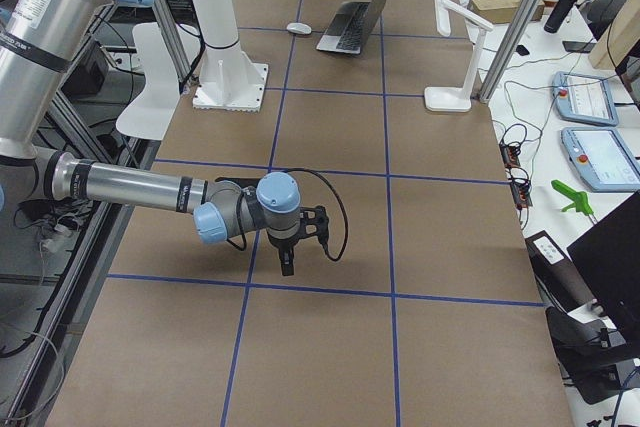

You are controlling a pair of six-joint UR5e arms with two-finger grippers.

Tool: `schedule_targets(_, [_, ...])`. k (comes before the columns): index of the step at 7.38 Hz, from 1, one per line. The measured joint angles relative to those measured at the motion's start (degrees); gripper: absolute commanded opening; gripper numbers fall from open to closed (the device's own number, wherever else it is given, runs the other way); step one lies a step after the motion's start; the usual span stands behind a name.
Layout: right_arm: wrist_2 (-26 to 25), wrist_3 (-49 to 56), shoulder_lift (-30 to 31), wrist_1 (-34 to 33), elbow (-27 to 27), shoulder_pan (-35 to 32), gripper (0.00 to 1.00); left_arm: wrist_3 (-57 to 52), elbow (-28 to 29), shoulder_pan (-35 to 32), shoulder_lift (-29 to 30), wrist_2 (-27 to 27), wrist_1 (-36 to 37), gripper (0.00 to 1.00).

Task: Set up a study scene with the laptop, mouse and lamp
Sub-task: 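Lower the laptop's front edge onto the table with the left gripper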

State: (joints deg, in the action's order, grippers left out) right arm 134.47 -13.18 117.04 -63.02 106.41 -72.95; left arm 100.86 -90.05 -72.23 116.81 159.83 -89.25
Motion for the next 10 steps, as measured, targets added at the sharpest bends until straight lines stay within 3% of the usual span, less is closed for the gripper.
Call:
schedule_targets(7, [1.0, -0.1, 0.0, -0.3, -0.4, 0.1, 1.00, 0.0, -0.2, 3.6, -2.1, -10.4, -5.2, 0.00])
schedule_targets(10, [1.6, -0.2, 0.0, -0.9, -0.5, 0.1, 1.00, 0.3, -0.2, 5.3, -1.8, -12.2, -5.5, 0.00])
